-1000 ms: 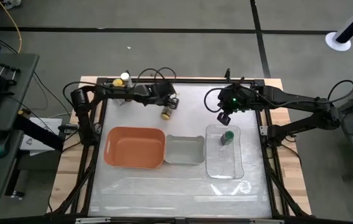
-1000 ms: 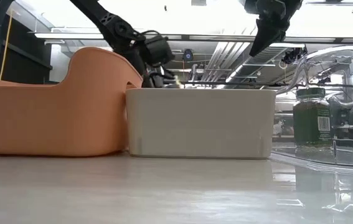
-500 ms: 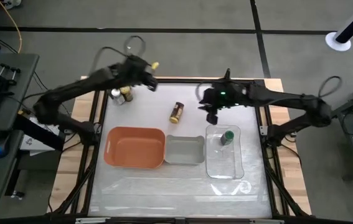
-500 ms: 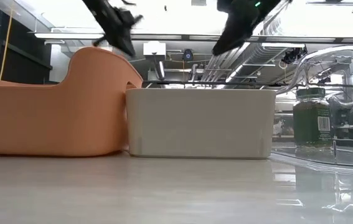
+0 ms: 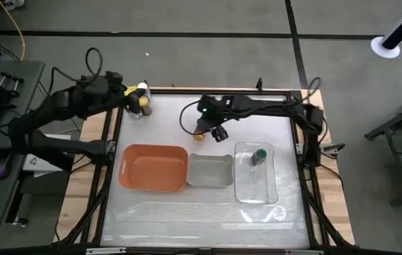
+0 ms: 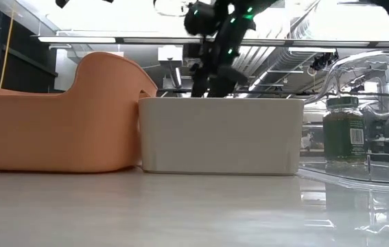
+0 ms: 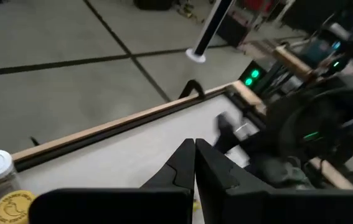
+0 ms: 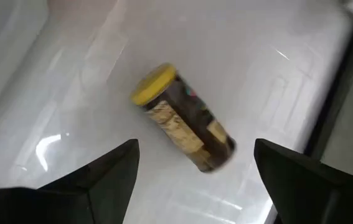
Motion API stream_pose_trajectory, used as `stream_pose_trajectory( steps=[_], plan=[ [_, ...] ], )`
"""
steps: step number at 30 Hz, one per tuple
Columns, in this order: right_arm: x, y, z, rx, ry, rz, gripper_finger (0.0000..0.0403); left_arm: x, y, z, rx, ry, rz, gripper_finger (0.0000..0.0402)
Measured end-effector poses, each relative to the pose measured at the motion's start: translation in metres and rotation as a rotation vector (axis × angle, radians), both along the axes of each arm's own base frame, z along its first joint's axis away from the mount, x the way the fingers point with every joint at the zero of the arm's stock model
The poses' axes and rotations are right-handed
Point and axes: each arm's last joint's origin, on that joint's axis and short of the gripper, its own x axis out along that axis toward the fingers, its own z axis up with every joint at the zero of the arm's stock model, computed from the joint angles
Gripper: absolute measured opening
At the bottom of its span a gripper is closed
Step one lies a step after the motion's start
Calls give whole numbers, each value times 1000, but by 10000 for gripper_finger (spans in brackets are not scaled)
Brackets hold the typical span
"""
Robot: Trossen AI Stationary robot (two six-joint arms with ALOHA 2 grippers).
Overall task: Sort spices by type
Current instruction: Put the top right yellow seasoning can into the orange bin
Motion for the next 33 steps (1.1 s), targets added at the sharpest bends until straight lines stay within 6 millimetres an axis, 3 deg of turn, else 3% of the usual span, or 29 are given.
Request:
stream_pose_trajectory(
  steps=[10, 16, 20, 23, 26, 29, 33],
  plan=[
    [38, -13, -56, -97, 114, 150, 314, 12, -12, -4, 8, 12, -6, 0],
    [62, -23, -93, -257, 105, 130, 314, 24, -16, -8, -1, 35, -34, 0],
    [70, -25, -106, -266, 131, 154, 314, 25, -19, -8, -13, 34, -70, 0],
    [72, -25, -114, -267, 149, 109, 308, 24, -21, -7, -13, 30, -86, 0],
    [72, -25, -117, -260, 152, 86, 276, 21, -22, -6, -3, 27, -97, 0],
    [71, -21, -112, -252, 137, 26, 218, 21, -22, -6, 9, 34, -102, 0],
    [63, -24, -96, -207, 120, -95, 217, 21, -22, -6, 39, 56, -109, 0]
  ],
)
